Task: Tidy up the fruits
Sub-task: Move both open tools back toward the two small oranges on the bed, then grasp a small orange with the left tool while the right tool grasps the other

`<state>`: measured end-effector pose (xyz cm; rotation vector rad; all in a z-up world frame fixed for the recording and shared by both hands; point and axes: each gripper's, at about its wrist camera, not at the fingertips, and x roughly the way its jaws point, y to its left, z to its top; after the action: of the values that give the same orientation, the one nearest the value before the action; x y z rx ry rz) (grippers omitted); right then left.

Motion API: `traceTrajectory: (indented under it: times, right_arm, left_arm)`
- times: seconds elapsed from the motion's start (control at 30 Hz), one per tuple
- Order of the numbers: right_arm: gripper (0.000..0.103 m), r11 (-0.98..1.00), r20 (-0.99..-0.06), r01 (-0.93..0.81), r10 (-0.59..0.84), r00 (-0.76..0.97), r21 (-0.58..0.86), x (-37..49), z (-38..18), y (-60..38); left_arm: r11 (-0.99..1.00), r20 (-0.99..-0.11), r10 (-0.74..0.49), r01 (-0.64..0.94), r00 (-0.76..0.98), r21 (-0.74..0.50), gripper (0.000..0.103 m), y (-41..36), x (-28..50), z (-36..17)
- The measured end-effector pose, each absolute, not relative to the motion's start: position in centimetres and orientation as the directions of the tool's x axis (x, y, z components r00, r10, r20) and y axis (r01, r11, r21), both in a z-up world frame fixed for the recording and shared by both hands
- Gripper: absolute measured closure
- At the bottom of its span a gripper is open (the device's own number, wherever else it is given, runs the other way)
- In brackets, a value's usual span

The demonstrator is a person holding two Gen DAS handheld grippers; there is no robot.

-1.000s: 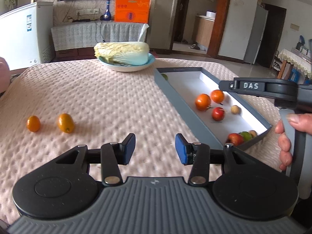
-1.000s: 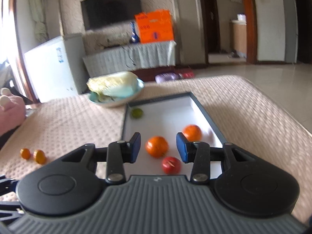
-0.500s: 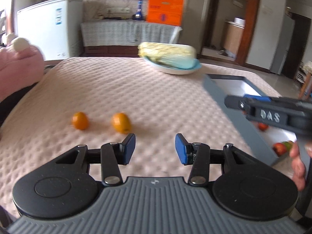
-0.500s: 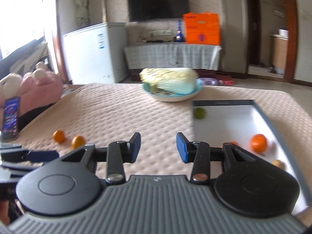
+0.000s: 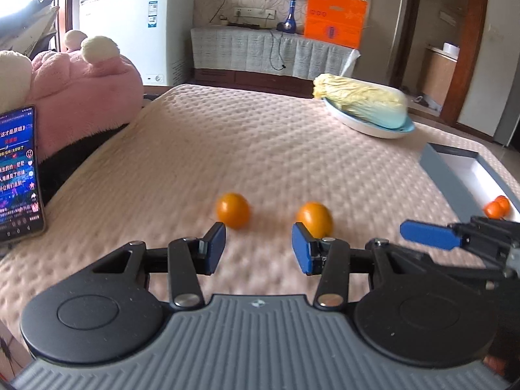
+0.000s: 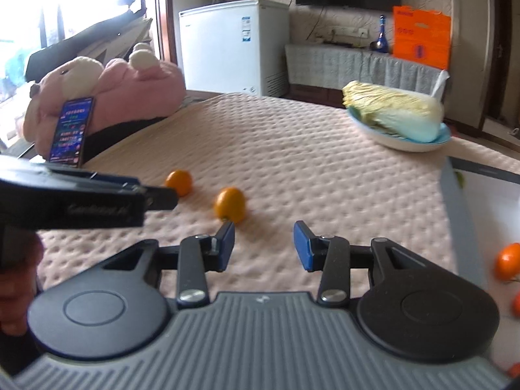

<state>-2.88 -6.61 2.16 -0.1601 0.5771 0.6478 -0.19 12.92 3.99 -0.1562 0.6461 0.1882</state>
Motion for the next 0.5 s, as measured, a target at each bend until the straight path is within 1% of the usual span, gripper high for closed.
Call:
traceTrajectory:
  times: [0.17,0.27,0.33,0.37,0.43,0.5]
  right_arm:
    - [0.060,0.777,-0.558,-0.628,0.535,0.634,0.031,-2.7,1.7,-4.9]
    - [0.060,0.778,-0.562,-0.627,0.536,0.630,0.039,-2.3,1.5,-4.3]
    - [0.060,0.778,-0.570,-0.627,0.531,0.627,0.035,-2.0,1.3,-3.9]
    - [0.060,0.778,-0.571,-0.627,0.530,0.627,0.033,-2.0,1.1,-3.7]
    - [0.060,0.776,-0.576,-0.629,0.533,0.620,0.040,-1.8,1.0,-3.4]
    - [0.060,0.782,-0.580,-0.623,0.521,0.627,0.028,-1.5,0.8,-3.1]
  left_arm:
    - [0.964,-0.643,0.130,-0.249,0.755,-0.098,0.052,14.0,1.5,2.9]
    - [0.967,-0.645,0.123,-0.236,0.754,-0.091,0.052,14.2,2.1,2.1]
    - [0.966,-0.656,0.108,-0.236,0.747,-0.110,0.052,14.4,2.5,1.8]
    - [0.966,-0.652,0.097,-0.229,0.752,-0.120,0.052,14.3,2.6,1.7]
    - [0.971,-0.633,0.106,-0.218,0.767,-0.101,0.052,14.0,2.8,1.7]
    - [0.969,-0.644,0.105,-0.223,0.758,-0.105,0.052,14.2,3.3,1.4]
